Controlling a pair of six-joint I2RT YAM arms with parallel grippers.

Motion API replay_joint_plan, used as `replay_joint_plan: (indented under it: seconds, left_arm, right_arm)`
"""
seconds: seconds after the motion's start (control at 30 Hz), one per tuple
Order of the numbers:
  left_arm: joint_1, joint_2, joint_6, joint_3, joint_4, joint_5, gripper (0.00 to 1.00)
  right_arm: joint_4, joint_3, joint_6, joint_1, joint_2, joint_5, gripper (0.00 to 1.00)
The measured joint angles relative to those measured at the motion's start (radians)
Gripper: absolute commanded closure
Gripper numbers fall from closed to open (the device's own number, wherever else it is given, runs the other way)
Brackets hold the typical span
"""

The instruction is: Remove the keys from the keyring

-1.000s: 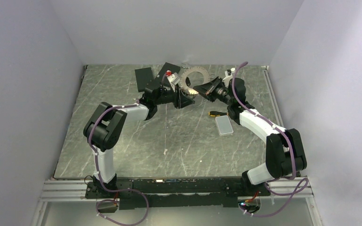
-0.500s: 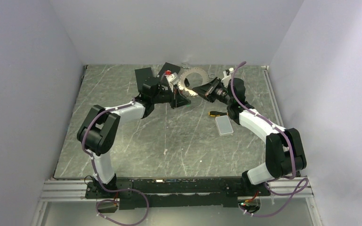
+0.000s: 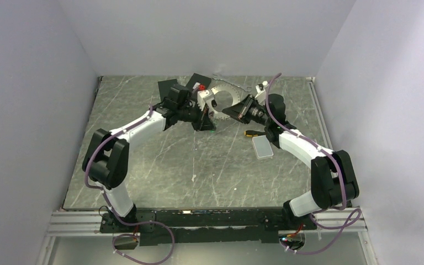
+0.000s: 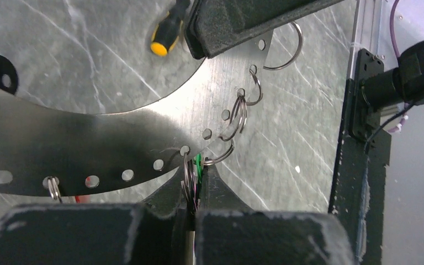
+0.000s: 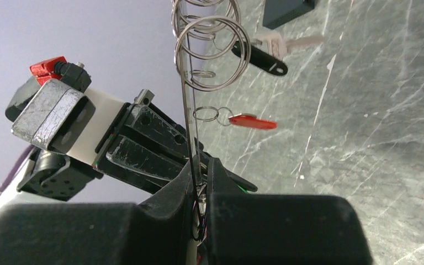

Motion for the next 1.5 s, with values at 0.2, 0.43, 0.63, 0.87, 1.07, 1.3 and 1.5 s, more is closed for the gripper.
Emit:
replay_joint_plan:
  seconds: [0.2, 0.43, 0.63, 0.87, 1.07, 1.3, 1.5]
  left_arm:
    - [0.000, -0.021, 0.023, 0.015, -0.124, 0.000, 1.00]
    - [-0.012, -0.024, 0.023, 0.022, -0.135, -0.002, 1.00]
    - [-0.023, -0.024, 0.018, 0.023, -0.091, -0.043, 1.00]
    - [-0.037, -0.013, -0.006, 0.011, -0.009, -0.085, 0.67]
    - [-0.019, -0.011, -0.016, 0.008, -0.032, -0.089, 0.43]
    - [0.117, -0.033, 0.018, 0.049, -0.164, -0.095, 0.07]
    - [0.218, -0.124, 0.125, 0.108, -0.318, -0.179, 0.01]
  right_arm:
    - [-0.017, -0.008, -0.022, 0.008, -0.006, -0.033, 1.00]
    - [0.032, -0.063, 0.076, -0.023, -0.017, -0.066, 1.00]
    - [0.036, -0.067, 0.177, -0.040, -0.017, -0.056, 1.00]
    - [0.045, -0.068, 0.207, -0.049, -0.017, -0.019, 1.00]
    - [0.040, -0.048, 0.187, -0.112, -0.017, 0.103, 1.00]
    - [-0.047, 0.043, 0.140, -0.111, -0.017, 0.174, 1.00]
    - [-0.130, 0.115, 0.109, -0.110, -0.017, 0.209, 1.00]
